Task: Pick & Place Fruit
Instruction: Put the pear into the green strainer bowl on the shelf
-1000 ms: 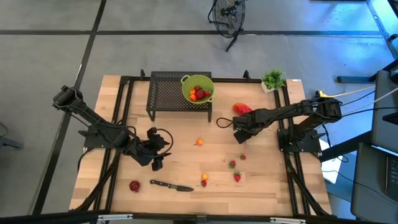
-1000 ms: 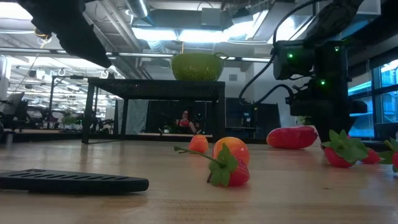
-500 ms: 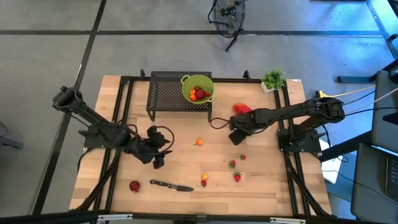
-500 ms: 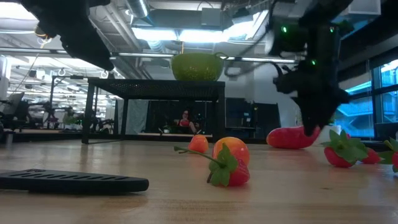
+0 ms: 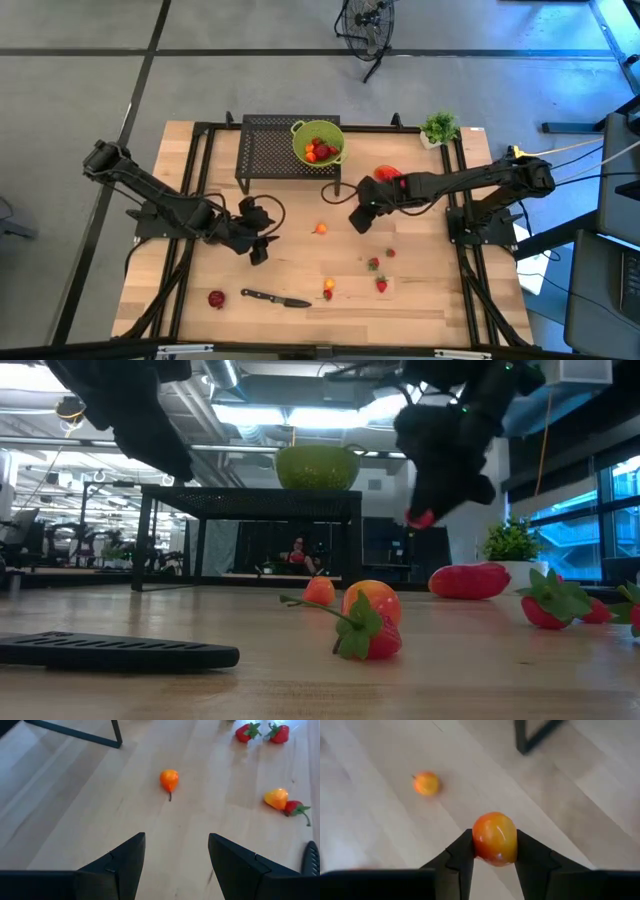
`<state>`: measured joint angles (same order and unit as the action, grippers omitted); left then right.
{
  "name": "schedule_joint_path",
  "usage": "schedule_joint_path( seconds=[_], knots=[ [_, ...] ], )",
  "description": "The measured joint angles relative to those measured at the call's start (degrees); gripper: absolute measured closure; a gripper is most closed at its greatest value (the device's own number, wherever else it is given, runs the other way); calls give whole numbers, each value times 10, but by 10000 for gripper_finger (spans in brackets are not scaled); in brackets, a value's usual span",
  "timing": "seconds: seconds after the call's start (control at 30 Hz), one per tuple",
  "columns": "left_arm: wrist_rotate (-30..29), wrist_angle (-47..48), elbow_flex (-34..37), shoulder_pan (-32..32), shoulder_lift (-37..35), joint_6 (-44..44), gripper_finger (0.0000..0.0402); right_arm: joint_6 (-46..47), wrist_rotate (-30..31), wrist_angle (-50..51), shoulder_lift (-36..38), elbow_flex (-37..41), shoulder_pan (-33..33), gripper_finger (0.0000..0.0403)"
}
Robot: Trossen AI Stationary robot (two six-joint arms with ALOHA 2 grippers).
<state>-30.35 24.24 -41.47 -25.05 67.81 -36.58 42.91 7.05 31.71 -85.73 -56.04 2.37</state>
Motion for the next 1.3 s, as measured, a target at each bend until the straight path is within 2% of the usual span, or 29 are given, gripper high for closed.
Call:
schedule_joint_path(
  seconds=[0.23,0.4,0.57,0.7,0.8,1.0,1.3],
  knots=[
    [-5,0,0,22,0,10,188,-32,-9,-79,0,-6,0,294],
    [-23,-7,0,37,0,42,188,-49,-33,-136,0,-6,0,285],
    [-46,-49,0,51,0,135,188,-74,-51,-182,0,-6,0,290],
    [-46,-121,0,62,0,246,188,-97,-52,-214,0,-6,0,288],
    [-46,-188,0,73,0,292,188,-118,-51,-239,0,-6,0,284],
    [-46,-274,0,97,0,341,188,-173,-52,-321,0,-6,-3,290],
    [-34,-269,0,113,0,340,188,-199,-52,-426,0,-6,-36,284]
  ],
)
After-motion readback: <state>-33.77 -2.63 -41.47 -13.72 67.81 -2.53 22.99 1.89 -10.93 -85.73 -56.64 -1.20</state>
